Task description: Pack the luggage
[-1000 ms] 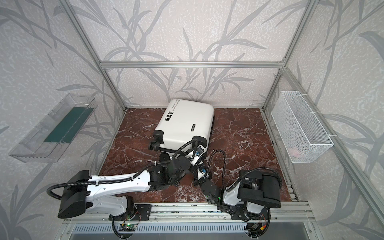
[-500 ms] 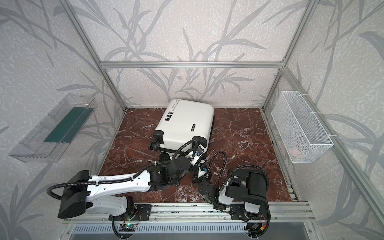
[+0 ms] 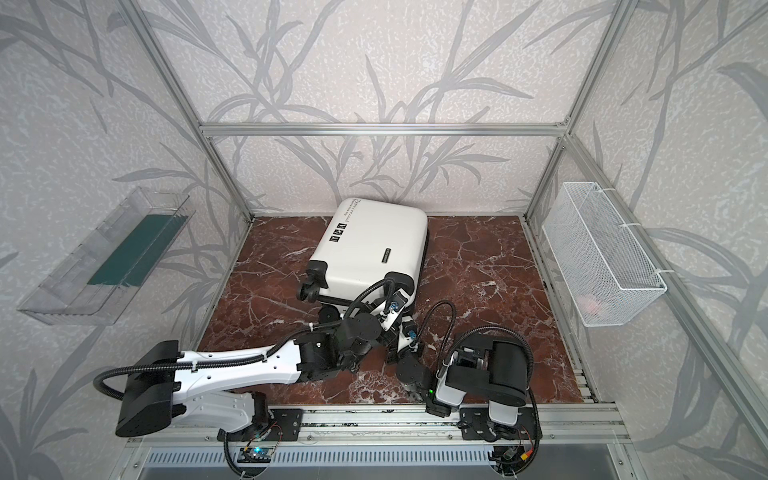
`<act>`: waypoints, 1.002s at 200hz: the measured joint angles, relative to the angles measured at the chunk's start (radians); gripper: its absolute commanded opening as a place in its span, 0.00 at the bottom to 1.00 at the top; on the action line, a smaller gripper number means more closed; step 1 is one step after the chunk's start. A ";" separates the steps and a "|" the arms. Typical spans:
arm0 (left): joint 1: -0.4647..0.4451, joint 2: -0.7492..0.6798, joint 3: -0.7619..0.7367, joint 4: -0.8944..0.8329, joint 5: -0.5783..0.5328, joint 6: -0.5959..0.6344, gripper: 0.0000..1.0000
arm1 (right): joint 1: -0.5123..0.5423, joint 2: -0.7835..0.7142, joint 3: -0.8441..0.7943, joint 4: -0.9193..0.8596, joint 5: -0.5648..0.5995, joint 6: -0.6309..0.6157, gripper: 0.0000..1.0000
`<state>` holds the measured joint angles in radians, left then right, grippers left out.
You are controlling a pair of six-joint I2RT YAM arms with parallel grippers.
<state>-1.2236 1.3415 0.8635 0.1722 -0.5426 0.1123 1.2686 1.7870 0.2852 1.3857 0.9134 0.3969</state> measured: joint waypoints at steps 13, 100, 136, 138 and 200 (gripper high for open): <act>0.000 0.000 0.000 0.000 0.000 0.000 0.00 | 0.000 0.000 0.000 0.000 -0.026 0.000 0.37; 0.000 0.000 0.000 0.000 -0.001 0.001 0.00 | -0.051 -0.003 0.010 0.000 -0.116 0.008 0.35; 0.000 0.000 0.000 -0.003 0.004 0.039 0.00 | -0.063 -0.022 0.009 0.000 -0.130 0.019 0.35; 0.000 0.000 0.000 -0.003 0.005 0.043 0.00 | -0.064 -0.023 0.009 0.000 -0.130 0.019 0.35; 0.000 -0.007 0.000 -0.016 0.019 0.122 0.00 | -0.066 -0.030 0.005 -0.001 -0.130 0.034 0.34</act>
<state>-1.2236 1.3342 0.8639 0.1562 -0.5232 0.2348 1.2030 1.7569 0.2901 1.3849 0.7834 0.4313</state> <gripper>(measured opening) 0.392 0.344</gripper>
